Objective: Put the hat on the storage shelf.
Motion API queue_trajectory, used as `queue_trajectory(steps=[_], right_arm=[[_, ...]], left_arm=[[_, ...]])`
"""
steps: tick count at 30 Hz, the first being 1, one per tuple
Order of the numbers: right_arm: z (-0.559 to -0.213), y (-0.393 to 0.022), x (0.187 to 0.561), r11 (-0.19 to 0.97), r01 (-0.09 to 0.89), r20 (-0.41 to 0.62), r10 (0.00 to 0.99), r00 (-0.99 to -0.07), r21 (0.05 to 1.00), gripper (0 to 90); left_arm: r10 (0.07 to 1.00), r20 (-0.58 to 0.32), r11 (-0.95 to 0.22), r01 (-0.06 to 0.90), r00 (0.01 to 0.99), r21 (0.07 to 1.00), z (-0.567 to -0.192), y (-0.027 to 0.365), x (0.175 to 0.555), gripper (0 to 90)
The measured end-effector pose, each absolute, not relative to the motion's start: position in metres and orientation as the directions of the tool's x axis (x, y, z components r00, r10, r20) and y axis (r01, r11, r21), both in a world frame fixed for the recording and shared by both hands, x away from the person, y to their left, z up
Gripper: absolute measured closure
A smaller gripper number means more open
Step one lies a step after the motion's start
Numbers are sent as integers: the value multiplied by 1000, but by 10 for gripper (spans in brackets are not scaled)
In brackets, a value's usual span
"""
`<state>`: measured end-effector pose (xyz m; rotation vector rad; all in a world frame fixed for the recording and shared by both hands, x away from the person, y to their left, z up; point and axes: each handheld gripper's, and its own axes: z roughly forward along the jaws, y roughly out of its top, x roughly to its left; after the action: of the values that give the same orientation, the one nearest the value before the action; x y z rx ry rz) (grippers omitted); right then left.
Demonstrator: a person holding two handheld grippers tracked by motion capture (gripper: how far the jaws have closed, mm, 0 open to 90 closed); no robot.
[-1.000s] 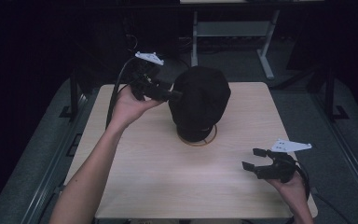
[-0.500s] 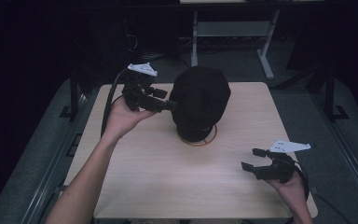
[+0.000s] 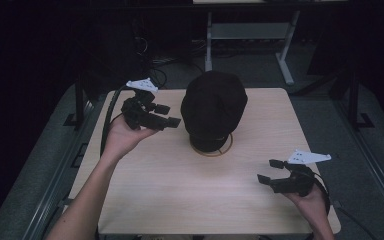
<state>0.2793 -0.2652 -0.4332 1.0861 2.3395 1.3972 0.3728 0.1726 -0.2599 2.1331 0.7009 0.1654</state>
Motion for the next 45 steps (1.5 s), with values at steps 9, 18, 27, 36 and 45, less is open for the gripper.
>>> queue_trajectory(steps=[9,18,27,36,45], right_arm=[[-432,-263,279,283,479,177,681,-710,831,208],[-432,-263,278,284,472,171,681,-712,835,208],[-432,-261,277,287,472,169,680,-713,834,208],[-432,-259,277,290,472,169,679,-715,832,207],[-432,-259,276,293,471,166,679,-715,832,203]], left_arm=[[554,-126,-455,426,823,782,-269,185,364,340],[571,-133,-431,434,810,791,-280,199,352,340],[579,-143,-410,438,803,800,-293,209,345,339],[594,-151,-398,452,790,798,-309,217,336,337],[608,-157,-374,456,778,808,-322,229,328,326]])
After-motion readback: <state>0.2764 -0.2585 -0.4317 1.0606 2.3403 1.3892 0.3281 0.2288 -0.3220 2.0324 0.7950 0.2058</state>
